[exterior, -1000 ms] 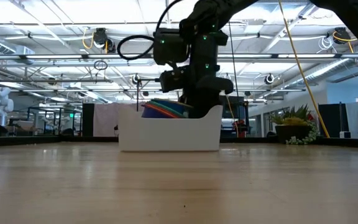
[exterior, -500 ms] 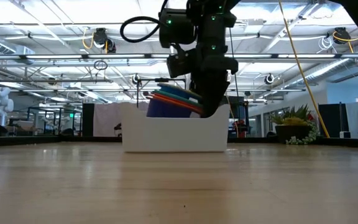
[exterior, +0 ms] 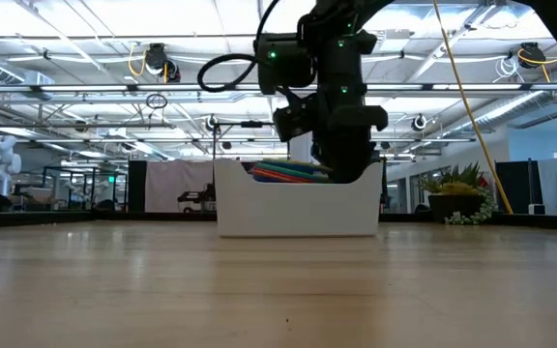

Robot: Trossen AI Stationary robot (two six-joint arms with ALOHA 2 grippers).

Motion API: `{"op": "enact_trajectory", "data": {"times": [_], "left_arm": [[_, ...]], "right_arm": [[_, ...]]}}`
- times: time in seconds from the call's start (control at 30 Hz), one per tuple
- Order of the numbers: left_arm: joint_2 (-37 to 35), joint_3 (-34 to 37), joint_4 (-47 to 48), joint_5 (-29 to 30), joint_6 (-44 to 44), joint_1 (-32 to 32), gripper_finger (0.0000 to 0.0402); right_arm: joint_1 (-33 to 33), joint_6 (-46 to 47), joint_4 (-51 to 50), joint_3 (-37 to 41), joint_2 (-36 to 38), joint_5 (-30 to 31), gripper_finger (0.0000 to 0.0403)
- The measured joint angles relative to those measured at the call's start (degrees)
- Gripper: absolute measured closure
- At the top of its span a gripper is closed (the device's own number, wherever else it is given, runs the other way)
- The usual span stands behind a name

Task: Nest measuring cups in basket
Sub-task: Put the stacked measuring cups into the bin

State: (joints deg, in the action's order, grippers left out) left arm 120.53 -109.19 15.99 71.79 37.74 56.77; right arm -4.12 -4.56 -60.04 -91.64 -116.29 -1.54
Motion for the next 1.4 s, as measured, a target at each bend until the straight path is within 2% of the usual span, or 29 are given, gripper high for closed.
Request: {"op": "enact_trajectory", "data": {"times": [0.07, 0.2, 0.27, 0.37, 0.63, 1.03, 1.4], "left_arm": [[0.0, 0.0, 0.0, 0.0, -0.2, 0.0, 0.0250], [0.0, 0.0, 0.0, 0.0, -0.2, 0.0, 0.0250], [0.0, 0.0, 0.0, -0.3, -0.2, 0.0, 0.0250], [0.0, 0.0, 0.0, -0.3, -0.2, 0.0, 0.0250], [0.0, 0.0, 0.0, -0.3, -0.2, 0.0, 0.0250], [0.0, 0.0, 0.0, -0.4, -0.3, 0.0, 0.0250], [0.0, 0.0, 0.0, -0.7, -0.1, 0.0, 0.0250]], "right_arm": [[0.0, 0.8, 0.6, 0.7, 0.0, 0.0, 0.0259], [0.0, 1.6, 0.7, 1.6, 0.0, 0.8, 0.0162], [0.0, 1.9, 0.6, 1.6, 0.0, 1.8, 0.0126], [0.0, 2.0, 0.8, 1.7, 0.0, 1.9, 0.0102], [0.0, 0.9, 0.8, 1.7, 0.1, 1.8, 0.0112], [0.0, 1.3, 2.5, 1.7, 6.1, 1.8, 0.0116], [0.8, 2.3, 1.8, 1.7, 7.5, 3.2, 0.0117]]}}
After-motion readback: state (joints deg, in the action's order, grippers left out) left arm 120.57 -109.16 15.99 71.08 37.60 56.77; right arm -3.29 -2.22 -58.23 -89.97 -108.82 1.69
